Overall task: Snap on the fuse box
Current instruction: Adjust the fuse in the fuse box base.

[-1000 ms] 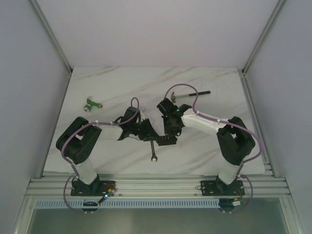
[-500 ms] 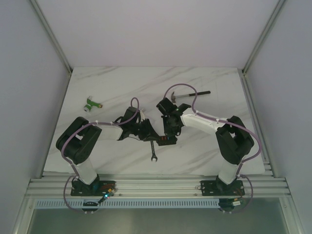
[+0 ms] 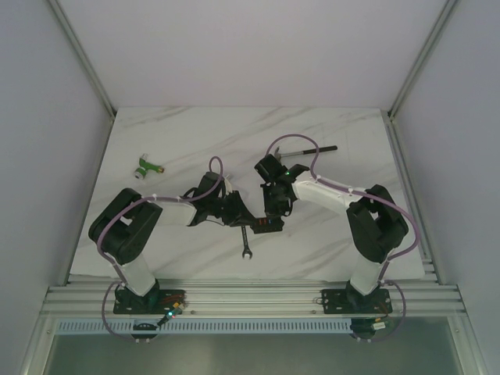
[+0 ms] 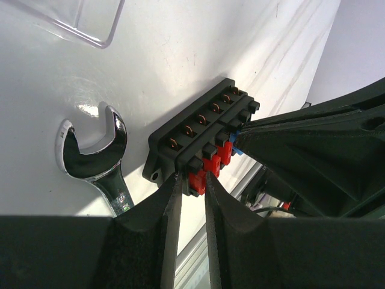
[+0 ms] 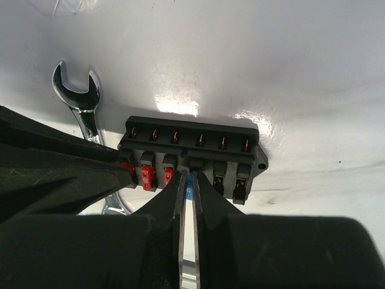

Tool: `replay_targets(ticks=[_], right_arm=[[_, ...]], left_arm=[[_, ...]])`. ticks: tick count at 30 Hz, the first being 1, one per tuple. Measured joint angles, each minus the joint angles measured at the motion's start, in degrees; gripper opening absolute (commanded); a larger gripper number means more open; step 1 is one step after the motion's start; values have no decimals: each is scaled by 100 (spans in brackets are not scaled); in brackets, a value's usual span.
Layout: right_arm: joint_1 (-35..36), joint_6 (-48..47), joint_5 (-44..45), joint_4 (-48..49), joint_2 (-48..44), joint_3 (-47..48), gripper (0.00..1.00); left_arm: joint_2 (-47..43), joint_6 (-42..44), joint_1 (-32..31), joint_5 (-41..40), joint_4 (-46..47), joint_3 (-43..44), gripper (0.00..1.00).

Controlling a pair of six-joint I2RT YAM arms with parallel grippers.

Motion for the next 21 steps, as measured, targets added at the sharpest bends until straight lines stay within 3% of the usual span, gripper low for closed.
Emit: replay_targets(ticks=[21], right_arm=[[212,-81,343,-275,109,297,2]], left_arm=[[-297,4,-203,-542,92,-177,29]])
